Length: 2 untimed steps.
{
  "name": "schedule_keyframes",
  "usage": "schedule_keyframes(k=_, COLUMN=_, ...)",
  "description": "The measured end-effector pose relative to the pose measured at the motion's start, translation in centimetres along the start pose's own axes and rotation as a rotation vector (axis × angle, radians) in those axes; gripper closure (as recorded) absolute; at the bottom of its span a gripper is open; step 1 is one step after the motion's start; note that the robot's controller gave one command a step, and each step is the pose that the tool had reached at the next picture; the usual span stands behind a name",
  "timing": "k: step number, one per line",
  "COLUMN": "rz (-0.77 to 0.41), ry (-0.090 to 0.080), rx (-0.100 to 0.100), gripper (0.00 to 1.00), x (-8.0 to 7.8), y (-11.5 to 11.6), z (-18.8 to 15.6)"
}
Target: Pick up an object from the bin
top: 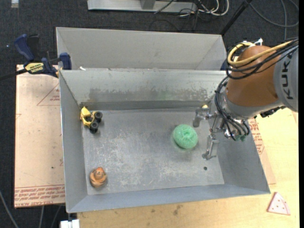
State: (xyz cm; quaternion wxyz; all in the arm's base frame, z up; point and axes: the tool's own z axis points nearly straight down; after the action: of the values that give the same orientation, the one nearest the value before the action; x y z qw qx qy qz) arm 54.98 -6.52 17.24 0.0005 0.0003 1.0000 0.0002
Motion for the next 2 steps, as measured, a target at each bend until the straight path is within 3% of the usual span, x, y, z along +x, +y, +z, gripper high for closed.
schedule_keyframes(k=1, rz=0.060, ry=-0.007, rx=0.000, gripper=0.00, x=-2.6, y=0.9, z=2.7)
schedule_keyframes(k=2, rz=0.072, ry=-0.001, rx=-0.001, gripper=0.00, x=-4.4, y=2.7, z=4.3)
